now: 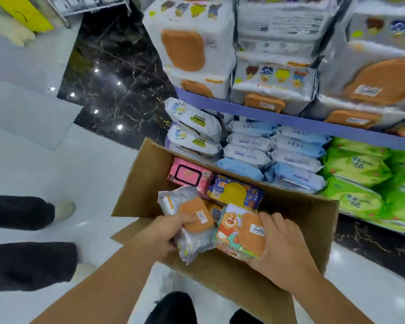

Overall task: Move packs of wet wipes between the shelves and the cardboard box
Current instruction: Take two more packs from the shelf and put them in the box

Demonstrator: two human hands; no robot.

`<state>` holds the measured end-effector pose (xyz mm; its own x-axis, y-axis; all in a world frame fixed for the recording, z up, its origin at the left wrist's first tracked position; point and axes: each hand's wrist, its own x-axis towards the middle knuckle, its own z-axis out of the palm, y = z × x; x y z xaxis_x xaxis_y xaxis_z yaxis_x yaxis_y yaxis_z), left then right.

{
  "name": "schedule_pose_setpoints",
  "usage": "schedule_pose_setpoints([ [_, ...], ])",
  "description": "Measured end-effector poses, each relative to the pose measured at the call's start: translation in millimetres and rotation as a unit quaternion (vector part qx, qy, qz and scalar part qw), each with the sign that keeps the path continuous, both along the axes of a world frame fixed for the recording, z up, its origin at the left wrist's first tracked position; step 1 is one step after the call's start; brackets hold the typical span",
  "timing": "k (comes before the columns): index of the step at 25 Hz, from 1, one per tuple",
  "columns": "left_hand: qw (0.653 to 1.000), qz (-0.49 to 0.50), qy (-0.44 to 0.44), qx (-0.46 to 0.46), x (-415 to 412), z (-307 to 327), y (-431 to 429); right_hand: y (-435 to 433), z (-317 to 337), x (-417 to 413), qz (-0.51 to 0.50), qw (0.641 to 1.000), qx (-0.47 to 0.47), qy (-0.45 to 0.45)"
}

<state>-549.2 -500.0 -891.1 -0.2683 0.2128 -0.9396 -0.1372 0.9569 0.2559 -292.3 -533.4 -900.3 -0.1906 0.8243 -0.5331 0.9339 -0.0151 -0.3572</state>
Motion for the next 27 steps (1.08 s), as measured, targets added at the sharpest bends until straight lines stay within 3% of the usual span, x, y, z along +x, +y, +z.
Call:
schedule_pose_setpoints([
  [6, 0.983, 0.167, -0.070, -0.041, -23, -126, 37, 12, -115, -52, 0.004, 0.998, -0.059, -0.015],
  [9, 0.978, 0.176, -0.070, -0.083, -42, -189, 48, 12, -178, -85, -0.028, 0.996, -0.076, -0.029],
  [12, 0.977, 0.186, -0.089, -0.045, -63, -253, 48, 12, -239, -111, -0.086, 0.990, -0.111, -0.022],
  [17, 0.979, 0.188, -0.079, -0.018, -73, -343, 37, 11, -329, -122, -0.099, 0.991, -0.081, -0.036],
  [22, 0.961, 0.268, -0.071, -0.003, -76, -367, 45, 1, -363, -134, -0.186, 0.982, -0.016, -0.033],
  [24, 0.959, 0.276, -0.062, 0.007, -72, -364, 48, -9, -368, -133, -0.312, 0.947, -0.041, -0.068],
  [25, 0.961, 0.269, -0.057, 0.011, -70, -367, 51, -9, -370, -133, -0.400, 0.910, -0.097, -0.052],
  [27, 0.967, 0.251, -0.032, 0.016, -66, -366, 55, -9, -380, -129, -0.473, 0.854, -0.211, 0.058],
])
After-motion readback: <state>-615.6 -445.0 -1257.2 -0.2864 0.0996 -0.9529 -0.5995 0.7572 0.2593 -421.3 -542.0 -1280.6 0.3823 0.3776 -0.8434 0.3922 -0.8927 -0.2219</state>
